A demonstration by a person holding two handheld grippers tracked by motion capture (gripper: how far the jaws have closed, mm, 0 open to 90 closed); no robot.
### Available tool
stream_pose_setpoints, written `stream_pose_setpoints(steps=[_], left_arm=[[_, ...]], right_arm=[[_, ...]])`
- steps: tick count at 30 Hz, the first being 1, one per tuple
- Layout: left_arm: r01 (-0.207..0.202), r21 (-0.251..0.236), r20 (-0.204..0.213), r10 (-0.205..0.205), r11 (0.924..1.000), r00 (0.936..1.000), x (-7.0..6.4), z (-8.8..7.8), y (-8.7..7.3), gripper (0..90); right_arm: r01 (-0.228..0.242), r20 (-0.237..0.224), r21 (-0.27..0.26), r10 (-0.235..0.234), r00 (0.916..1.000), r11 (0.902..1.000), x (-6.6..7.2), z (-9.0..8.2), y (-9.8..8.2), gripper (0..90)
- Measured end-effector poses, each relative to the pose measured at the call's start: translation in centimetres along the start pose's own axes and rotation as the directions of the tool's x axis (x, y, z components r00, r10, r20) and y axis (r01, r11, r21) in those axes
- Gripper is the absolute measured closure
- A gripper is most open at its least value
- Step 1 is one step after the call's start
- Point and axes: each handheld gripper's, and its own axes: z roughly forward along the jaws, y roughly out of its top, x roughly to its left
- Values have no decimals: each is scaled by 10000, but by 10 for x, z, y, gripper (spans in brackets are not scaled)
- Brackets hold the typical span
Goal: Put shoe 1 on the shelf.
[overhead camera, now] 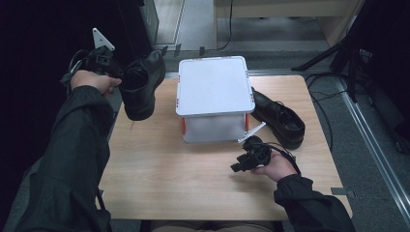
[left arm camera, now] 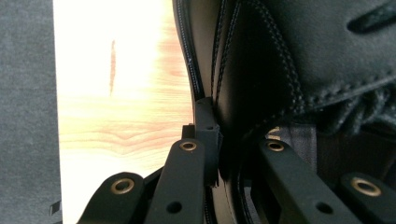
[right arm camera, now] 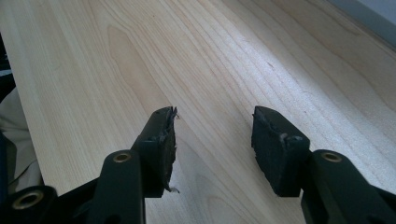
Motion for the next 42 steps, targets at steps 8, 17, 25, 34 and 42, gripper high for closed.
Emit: stream_pose_setpoints(steps=[8, 17, 25, 34, 42], left_arm=[[-381, 34, 30, 381, 9993, 9993, -41, -3, 12, 851], [-587, 89, -41, 588, 9982, 9983, -76, -2, 21, 850], [-851, 270, 117, 848, 9960, 9963, -96, 19, 28, 850], [-1048, 407, 306, 1036, 9937, 9941, -116, 40, 34, 849], [-1031, 409, 445, 1012, 9938, 9939, -124, 50, 32, 829]], right_arm=[[17, -46, -33, -17, 10000, 10000, 0, -1, 0, 505], [82, -96, -49, -82, 9999, 10000, 0, -2, -1, 512], [66, -104, -62, -67, 9999, 10000, 1, -2, -1, 512], [33, -48, -102, -34, 10000, 9999, 0, -4, -3, 512], [-57, 52, -142, 58, 10000, 9999, -1, -8, -8, 512]])
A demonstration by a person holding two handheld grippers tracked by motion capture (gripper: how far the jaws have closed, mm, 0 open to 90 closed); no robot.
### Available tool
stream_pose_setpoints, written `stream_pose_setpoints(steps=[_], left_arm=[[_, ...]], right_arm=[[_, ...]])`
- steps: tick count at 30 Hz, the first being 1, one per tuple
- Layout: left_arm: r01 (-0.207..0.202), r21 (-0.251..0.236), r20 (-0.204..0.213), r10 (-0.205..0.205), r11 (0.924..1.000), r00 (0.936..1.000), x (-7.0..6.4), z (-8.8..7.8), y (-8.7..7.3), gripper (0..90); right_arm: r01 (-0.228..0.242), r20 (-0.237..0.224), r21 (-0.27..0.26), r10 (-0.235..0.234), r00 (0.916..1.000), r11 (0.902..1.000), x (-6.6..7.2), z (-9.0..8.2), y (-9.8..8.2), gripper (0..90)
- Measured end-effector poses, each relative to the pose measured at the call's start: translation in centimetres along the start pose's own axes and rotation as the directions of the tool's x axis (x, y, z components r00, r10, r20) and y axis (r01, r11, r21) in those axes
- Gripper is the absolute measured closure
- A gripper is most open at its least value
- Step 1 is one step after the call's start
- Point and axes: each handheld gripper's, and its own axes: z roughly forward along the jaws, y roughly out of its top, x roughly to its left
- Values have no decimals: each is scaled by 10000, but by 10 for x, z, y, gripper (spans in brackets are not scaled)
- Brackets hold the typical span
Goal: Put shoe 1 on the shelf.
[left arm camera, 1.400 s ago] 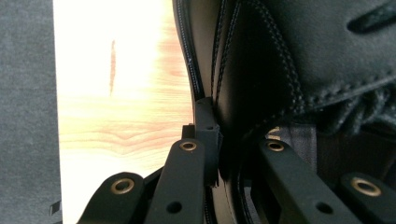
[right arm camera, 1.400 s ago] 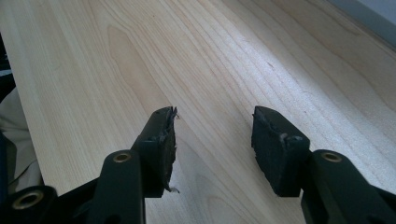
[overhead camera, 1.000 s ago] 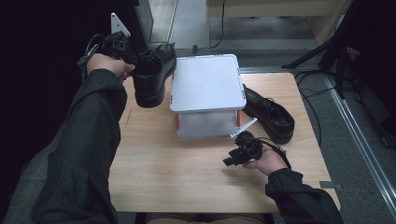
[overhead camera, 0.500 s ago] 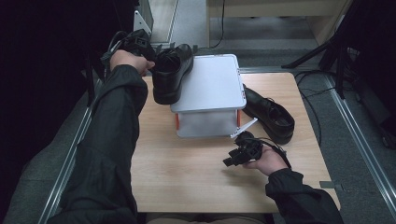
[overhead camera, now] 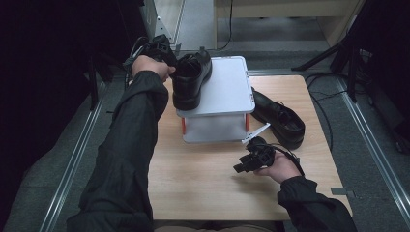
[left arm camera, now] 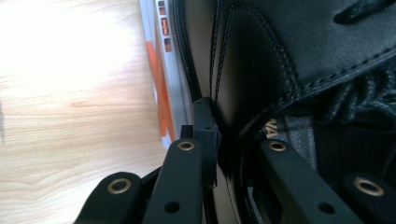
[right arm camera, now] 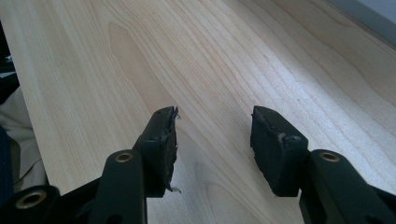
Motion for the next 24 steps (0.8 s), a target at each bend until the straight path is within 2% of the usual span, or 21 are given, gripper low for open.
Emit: stream_pose_setpoints(steps=[4, 9, 15, 22, 24], left_arm=[[241, -5, 359, -241, 9997, 9991, -1, 1, -2, 800], [269, 87, 678, -274, 9996, 9973, -6, 5, -7, 779], [138, 396, 532, -159, 9991, 9985, -11, 13, -11, 752], [11, 293, 647, -30, 9996, 9979, -9, 14, -12, 739], [-213, 267, 629, 196, 9994, 9978, -9, 14, -12, 727]], right_arm=[[-54, 28, 41, 54, 10000, 10000, 1, 0, -1, 512], [-54, 30, 24, 54, 10000, 10000, 0, 0, 0, 512], [-11, 53, 56, 10, 10000, 10000, 1, 0, 1, 512], [-54, 60, 27, 54, 10000, 10000, 0, -1, 1, 512], [-50, 75, -13, 50, 10000, 10000, 0, -1, 1, 512]])
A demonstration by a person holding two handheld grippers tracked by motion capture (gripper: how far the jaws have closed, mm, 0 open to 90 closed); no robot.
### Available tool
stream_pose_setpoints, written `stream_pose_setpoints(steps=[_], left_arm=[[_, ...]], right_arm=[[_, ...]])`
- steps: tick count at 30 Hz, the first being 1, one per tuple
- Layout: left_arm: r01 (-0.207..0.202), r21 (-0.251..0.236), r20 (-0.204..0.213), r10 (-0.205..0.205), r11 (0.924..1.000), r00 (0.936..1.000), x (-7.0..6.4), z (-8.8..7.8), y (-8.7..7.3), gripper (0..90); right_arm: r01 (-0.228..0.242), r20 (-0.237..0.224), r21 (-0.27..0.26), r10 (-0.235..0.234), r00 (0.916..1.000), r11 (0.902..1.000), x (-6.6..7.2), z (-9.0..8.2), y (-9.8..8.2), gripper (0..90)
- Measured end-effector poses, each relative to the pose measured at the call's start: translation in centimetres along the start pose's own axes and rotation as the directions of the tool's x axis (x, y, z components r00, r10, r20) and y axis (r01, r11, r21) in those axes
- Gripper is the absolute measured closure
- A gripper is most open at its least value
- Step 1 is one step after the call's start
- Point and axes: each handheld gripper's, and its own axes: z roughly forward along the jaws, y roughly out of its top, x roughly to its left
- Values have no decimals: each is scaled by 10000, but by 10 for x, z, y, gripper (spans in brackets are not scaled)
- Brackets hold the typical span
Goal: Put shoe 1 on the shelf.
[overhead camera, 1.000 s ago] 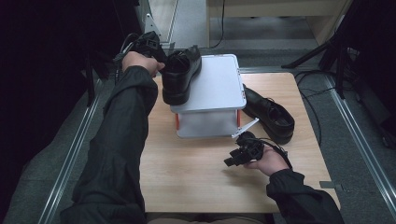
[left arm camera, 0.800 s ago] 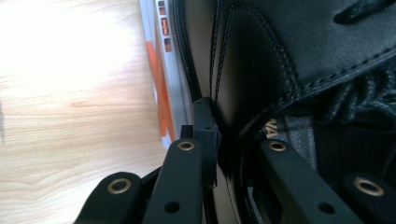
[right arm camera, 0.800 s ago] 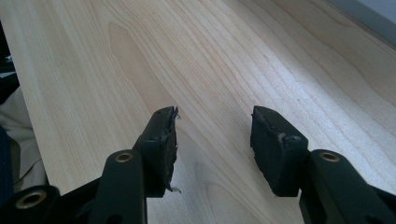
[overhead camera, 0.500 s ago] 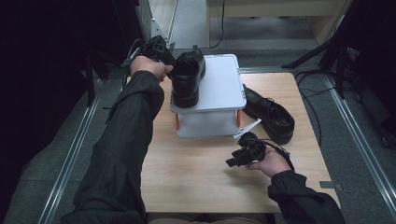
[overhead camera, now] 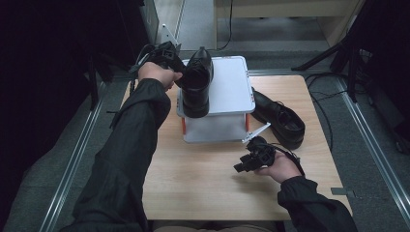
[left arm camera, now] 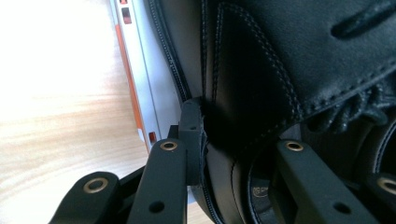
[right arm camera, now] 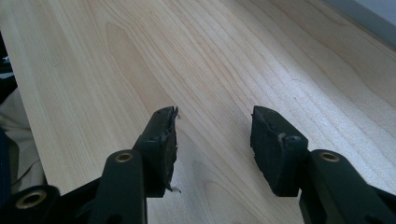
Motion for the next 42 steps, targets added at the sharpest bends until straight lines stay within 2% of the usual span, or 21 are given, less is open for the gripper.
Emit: stream_pose_setpoints(steps=[9, 11, 16, 20, 25, 28, 35, 42], left_arm=[[-275, -144, 198, 278, 9995, 9994, 1, -6, -2, 678], [-386, -204, 143, 389, 9990, 9991, -1, -12, -2, 668], [-513, -441, 335, 528, 9977, 9980, 0, -33, -6, 650], [-724, -664, 504, 758, 9952, 9958, 3, -50, -11, 635], [-962, -763, 593, 1008, 9924, 9931, 12, -61, -20, 633], [-970, -775, 524, 1012, 9923, 9935, 19, -61, -26, 627], [-958, -846, 766, 1023, 9918, 9918, 42, -55, -46, 616], [-1116, -807, 678, 1172, 9905, 9908, 56, -37, -66, 599]], right_arm=[[-8, -54, -218, 7, 10000, 9998, -1, -3, 0, 517], [-71, -17, -226, 71, 10000, 9997, -1, -4, 0, 517], [-91, -8, -227, 91, 10000, 9997, -3, -5, -1, 517], [-147, -31, -200, 146, 9999, 9997, -3, -5, -1, 518], [-200, -16, -204, 199, 9998, 9996, -4, -5, -1, 521], [-215, 6, -205, 215, 9998, 9996, -5, -6, -1, 521], [-266, 69, -175, 267, 9996, 9995, -7, -6, -2, 521], [-315, 93, -134, 317, 9995, 9994, -8, -6, -3, 520]])
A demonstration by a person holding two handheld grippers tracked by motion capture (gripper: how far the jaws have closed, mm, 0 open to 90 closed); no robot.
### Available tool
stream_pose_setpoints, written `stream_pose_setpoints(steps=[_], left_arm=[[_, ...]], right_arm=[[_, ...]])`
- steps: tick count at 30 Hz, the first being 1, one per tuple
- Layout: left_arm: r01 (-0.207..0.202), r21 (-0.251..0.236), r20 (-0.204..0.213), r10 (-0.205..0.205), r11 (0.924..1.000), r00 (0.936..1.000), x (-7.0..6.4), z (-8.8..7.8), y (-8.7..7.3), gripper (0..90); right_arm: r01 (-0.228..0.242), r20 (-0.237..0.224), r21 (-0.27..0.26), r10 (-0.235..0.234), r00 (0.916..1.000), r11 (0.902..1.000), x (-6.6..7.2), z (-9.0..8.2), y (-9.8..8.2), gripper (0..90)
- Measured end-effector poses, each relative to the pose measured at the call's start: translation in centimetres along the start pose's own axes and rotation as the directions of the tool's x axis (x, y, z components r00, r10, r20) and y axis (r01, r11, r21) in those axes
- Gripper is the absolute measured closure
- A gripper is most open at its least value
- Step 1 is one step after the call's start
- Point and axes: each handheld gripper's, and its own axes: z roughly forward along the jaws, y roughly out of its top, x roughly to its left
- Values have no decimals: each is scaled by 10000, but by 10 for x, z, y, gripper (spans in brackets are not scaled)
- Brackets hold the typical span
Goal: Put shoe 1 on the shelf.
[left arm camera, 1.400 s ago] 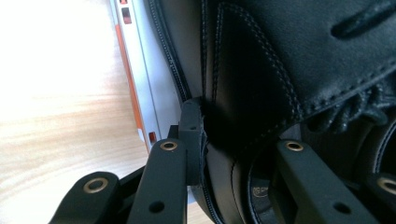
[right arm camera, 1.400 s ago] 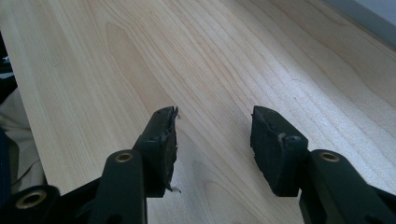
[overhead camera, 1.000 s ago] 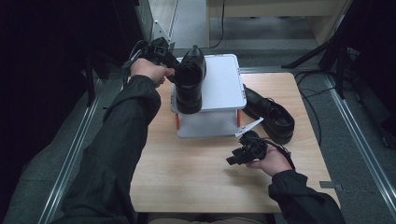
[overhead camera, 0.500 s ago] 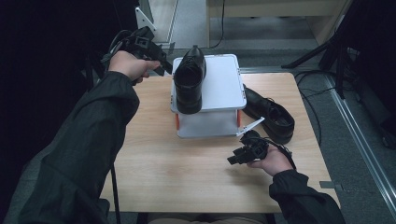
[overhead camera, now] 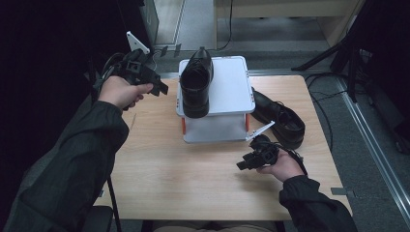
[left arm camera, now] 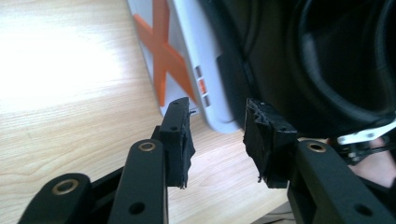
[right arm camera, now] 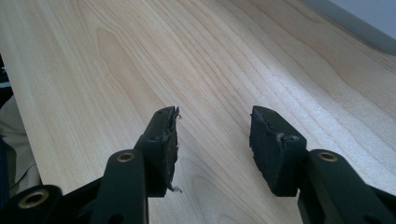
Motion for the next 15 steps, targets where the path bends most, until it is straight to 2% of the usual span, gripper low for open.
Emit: stream_pose_setpoints(steps=[4, 10, 15], left_arm=[[-46, 138, 369, 41, 9999, 9993, 7, 12, -13, 586], [-118, 228, 565, 105, 9997, 9983, 18, 29, -32, 572], [24, 30, 913, -27, 10000, 9958, 30, 42, -49, 573]], right_arm=[[5, 27, 28, -5, 10000, 10000, 0, 0, 0, 520], [-36, 19, 62, 35, 10000, 10000, -1, 0, 0, 520], [-43, 54, 71, 43, 10000, 10000, -2, 1, 0, 519]])
